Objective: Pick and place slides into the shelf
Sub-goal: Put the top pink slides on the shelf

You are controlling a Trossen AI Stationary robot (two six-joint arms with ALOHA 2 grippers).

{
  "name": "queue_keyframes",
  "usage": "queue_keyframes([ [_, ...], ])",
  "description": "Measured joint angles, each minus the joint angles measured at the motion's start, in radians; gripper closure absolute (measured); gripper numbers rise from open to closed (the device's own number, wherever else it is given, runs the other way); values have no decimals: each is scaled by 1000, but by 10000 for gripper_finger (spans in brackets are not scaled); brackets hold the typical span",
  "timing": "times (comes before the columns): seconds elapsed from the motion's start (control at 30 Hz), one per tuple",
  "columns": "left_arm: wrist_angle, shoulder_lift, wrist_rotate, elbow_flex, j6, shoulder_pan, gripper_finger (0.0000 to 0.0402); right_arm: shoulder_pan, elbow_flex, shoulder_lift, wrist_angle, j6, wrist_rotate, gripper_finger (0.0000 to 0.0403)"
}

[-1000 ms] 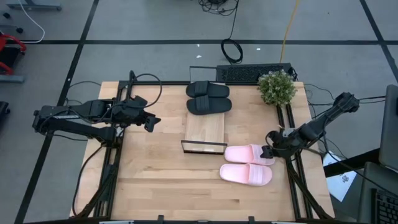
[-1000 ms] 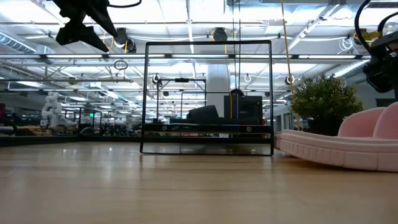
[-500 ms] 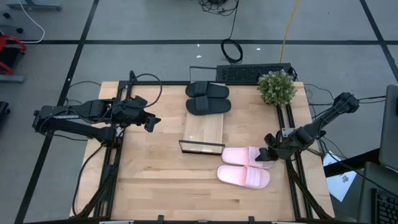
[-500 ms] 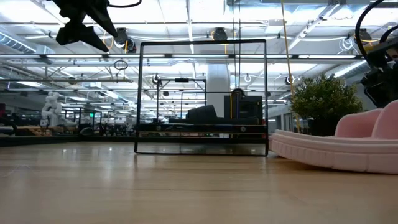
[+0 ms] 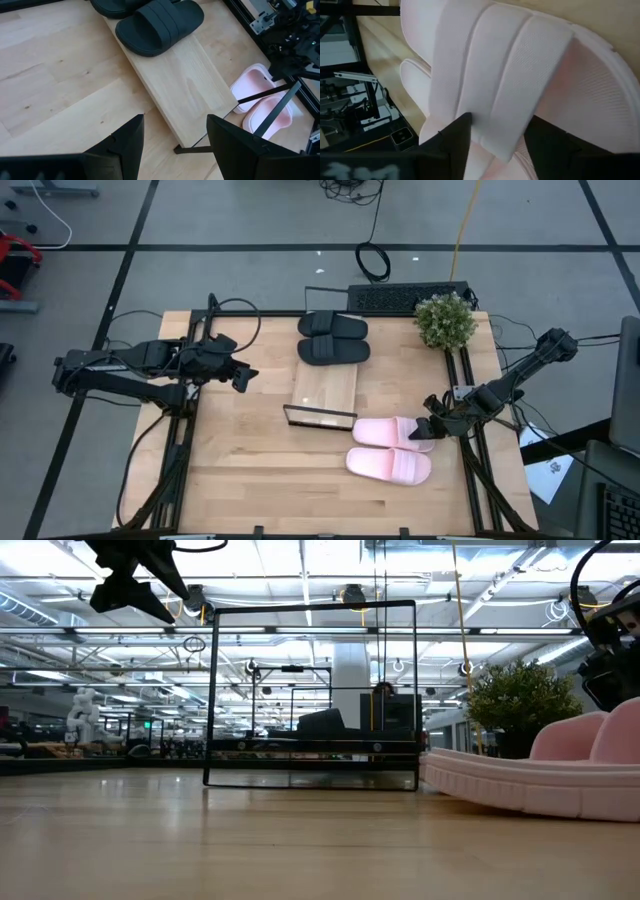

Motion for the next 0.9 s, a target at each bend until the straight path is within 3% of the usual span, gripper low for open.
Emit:
queue_keyframes([
  [0.37,0,0,0,0,4,0,192,0,0,-7,8,-39,-1,392],
  [0.9,0,0,17,0,11,0,192,0,44,-165,114,-84,48,401],
])
